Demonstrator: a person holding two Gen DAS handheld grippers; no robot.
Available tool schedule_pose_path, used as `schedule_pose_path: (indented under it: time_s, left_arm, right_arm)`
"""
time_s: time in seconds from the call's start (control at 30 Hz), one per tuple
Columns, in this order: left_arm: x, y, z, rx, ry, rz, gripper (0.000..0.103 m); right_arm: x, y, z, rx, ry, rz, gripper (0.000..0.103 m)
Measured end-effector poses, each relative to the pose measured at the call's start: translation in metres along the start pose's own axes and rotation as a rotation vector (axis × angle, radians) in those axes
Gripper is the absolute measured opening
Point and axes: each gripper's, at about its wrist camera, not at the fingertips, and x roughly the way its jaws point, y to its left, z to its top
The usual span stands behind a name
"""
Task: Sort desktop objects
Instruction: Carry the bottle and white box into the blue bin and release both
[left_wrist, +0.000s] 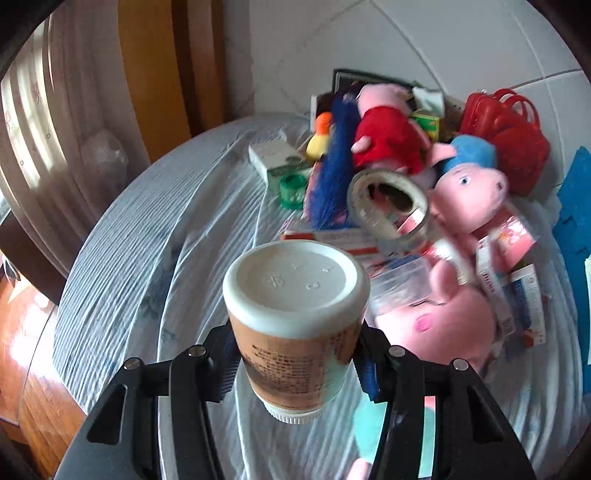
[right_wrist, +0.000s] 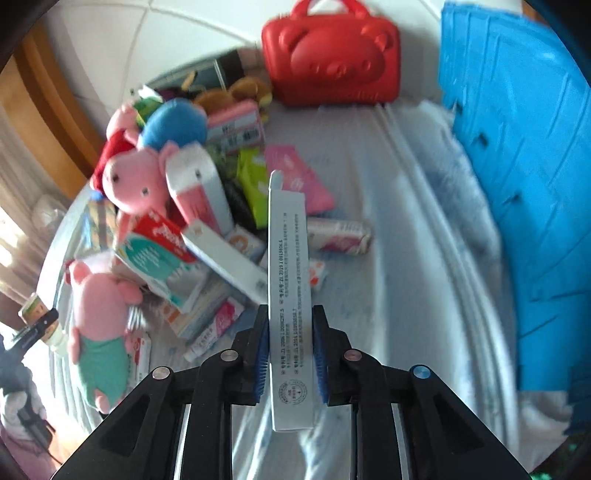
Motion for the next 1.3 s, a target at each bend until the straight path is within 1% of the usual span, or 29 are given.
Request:
schedule_pose_path:
  time_s: [0.03,0.1,0.13,0.17,0.2,0.3,0.4,0.47,0.5,0.6,0.67,0.7,0.73,0.8,0.87,0.93,1.0,1.03,1.1,1.13,1.23,1.3]
  left_arm:
    - [-0.008,-0.010,0.009,0.009,-0.022,-0.019,0.051]
    - [-0.019,-0.026,0.022,0.034,-0.058,-0.057,0.051]
    - [-0.030,-0.041,0.028,0.057,-0.082,-0.077,0.051]
    - [-0.038,-0.052,0.033,0.078,-0.105,-0.096,0.051]
    - [-0.050,-0.068,0.037,0.100,-0.126,-0.122,0.051]
    - [-0.084,-0.129,0.051,0.171,-0.190,-0.216,0.051]
    - [-0.116,-0.192,0.063,0.241,-0.251,-0.303,0.051]
    - [-0.140,-0.241,0.072,0.287,-0.283,-0.380,0.051]
    - [-0.149,-0.262,0.075,0.308,-0.294,-0.408,0.051]
    - [-0.180,-0.338,0.084,0.380,-0.317,-0.503,0.051]
    - [-0.199,-0.391,0.089,0.421,-0.318,-0.569,0.051]
    - [-0.206,-0.413,0.091,0.433,-0.311,-0.593,0.051]
    - [-0.214,-0.443,0.094,0.453,-0.303,-0.617,0.051]
    - [-0.224,-0.489,0.096,0.488,-0.288,-0.649,0.051]
    - [-0.228,-0.539,0.095,0.520,-0.242,-0.667,0.051]
    - [-0.223,-0.589,0.092,0.557,-0.181,-0.663,0.051]
    - [-0.209,-0.632,0.085,0.596,-0.119,-0.619,0.051]
    - [-0.196,-0.657,0.080,0.623,-0.068,-0.591,0.051]
    - [-0.172,-0.691,0.070,0.650,0.007,-0.537,0.051]
    - [-0.155,-0.709,0.064,0.668,0.059,-0.507,0.051]
    - [-0.118,-0.734,0.047,0.707,0.154,-0.431,0.051]
    - [-0.099,-0.744,0.037,0.711,0.200,-0.394,0.051]
  right_arm:
    - [-0.001,-0.001,0.007,-0.007,-0.020,-0.002,0.021]
    - [-0.017,-0.006,0.018,-0.015,-0.065,-0.002,0.021]
    - [-0.028,-0.004,0.019,-0.013,-0.089,0.004,0.021]
    - [-0.043,-0.010,0.022,-0.007,-0.122,0.015,0.021]
    - [-0.051,-0.016,0.035,-0.002,-0.150,0.025,0.021]
    - [-0.102,-0.039,0.041,-0.013,-0.258,0.027,0.021]
    - [-0.150,-0.065,0.050,-0.021,-0.339,0.023,0.021]
    - [-0.179,-0.088,0.056,-0.027,-0.384,-0.005,0.021]
    - [-0.195,-0.106,0.060,-0.032,-0.407,-0.033,0.021]
    - [-0.224,-0.151,0.072,-0.036,-0.428,-0.110,0.021]
    - [-0.238,-0.185,0.083,-0.038,-0.425,-0.156,0.021]
    - [-0.241,-0.204,0.088,-0.037,-0.418,-0.180,0.021]
    - [-0.243,-0.218,0.093,-0.036,-0.410,-0.198,0.021]
    - [-0.240,-0.257,0.107,-0.019,-0.372,-0.214,0.021]
    - [-0.233,-0.289,0.118,0.006,-0.333,-0.207,0.021]
    - [-0.218,-0.326,0.131,0.030,-0.281,-0.213,0.021]
    - [-0.201,-0.359,0.141,0.061,-0.221,-0.201,0.021]
    - [-0.194,-0.374,0.144,0.080,-0.193,-0.189,0.021]
    - [-0.169,-0.405,0.149,0.124,-0.111,-0.167,0.021]
    - [-0.160,-0.419,0.148,0.137,-0.075,-0.167,0.021]
    - [-0.129,-0.443,0.144,0.155,0.033,-0.157,0.021]
    - [-0.117,-0.452,0.144,0.165,0.061,-0.143,0.021]
